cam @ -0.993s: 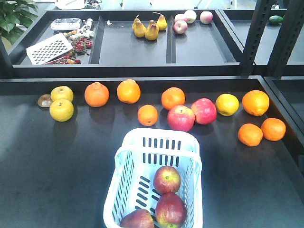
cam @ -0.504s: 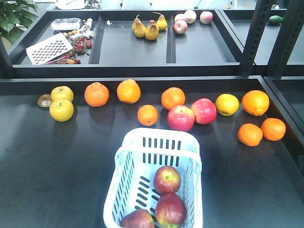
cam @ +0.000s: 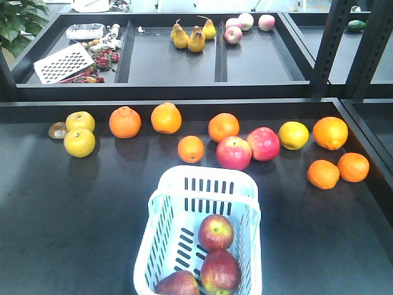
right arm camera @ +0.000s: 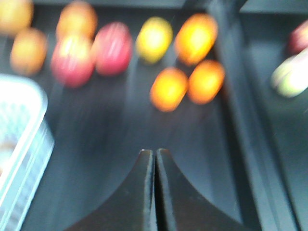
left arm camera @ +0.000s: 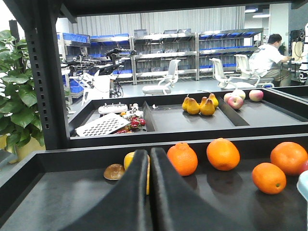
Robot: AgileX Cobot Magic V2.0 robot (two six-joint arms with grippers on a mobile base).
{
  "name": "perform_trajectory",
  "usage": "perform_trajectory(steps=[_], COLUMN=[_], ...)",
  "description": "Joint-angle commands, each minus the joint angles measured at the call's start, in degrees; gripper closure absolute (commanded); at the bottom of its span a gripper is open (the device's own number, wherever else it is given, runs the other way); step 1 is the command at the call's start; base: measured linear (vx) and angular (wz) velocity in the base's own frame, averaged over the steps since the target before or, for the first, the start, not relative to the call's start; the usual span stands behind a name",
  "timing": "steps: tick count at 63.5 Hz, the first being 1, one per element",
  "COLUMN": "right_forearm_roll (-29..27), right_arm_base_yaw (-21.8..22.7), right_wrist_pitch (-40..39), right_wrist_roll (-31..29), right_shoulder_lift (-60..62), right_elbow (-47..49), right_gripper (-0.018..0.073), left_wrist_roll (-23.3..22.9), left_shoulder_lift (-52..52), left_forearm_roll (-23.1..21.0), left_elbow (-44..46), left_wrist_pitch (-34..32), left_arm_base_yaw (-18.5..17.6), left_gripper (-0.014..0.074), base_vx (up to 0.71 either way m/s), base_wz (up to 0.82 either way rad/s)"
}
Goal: Pick three apples into basket with both arms
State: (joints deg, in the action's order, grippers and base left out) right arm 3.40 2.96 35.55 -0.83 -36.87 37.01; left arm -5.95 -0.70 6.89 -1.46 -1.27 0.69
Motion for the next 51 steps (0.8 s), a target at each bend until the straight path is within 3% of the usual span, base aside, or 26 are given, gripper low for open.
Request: perform_trajectory(steps=[1,8,18,32,51], right_forearm_roll=[4.78,6.68,6.64,5.31,6.17], right_arm_base_yaw=[0.37,0.37,-0.63,-1.25,-1.42], right_wrist_pitch=[-14.15,-24.6,-33.1,-32.89,-31.19], right_wrist_roll=[7.62,12.69,12.98,12.98,12.38], right_shoulder_lift=[5.39,12.11,22.39,38.68,38.38], right_elbow=[-5.84,-15.83,-28.51,-38.63,-39.47], right_gripper=[0.0568,0.0568,0.0568,0.0568,0.0568], left_wrist_roll=[-0.49,-0.49,-0.49,-0.49,-0.5], left_shoulder_lift=[-0.87,-0.87,-0.87,-0.87,-0.88], left_forearm_roll=[-0.13,-0.13,-0.13,-0.13,-0.13], left_elbow=[-0.31,-0.31,-0.31,-0.31,-0.31], left_wrist_pitch=[-4.55,-4.55,-4.55,-4.55,-4.36], left_arm_base_yaw=[0.03,0.03,0.03,0.03,0.03], left_gripper=[0.0603,0.0603,0.0603,0.0603,0.0603], base_vx=[0.0,0.0,0.0,0.0,0.0], base_wz=[0.0,0.0,0.0,0.0,0.0])
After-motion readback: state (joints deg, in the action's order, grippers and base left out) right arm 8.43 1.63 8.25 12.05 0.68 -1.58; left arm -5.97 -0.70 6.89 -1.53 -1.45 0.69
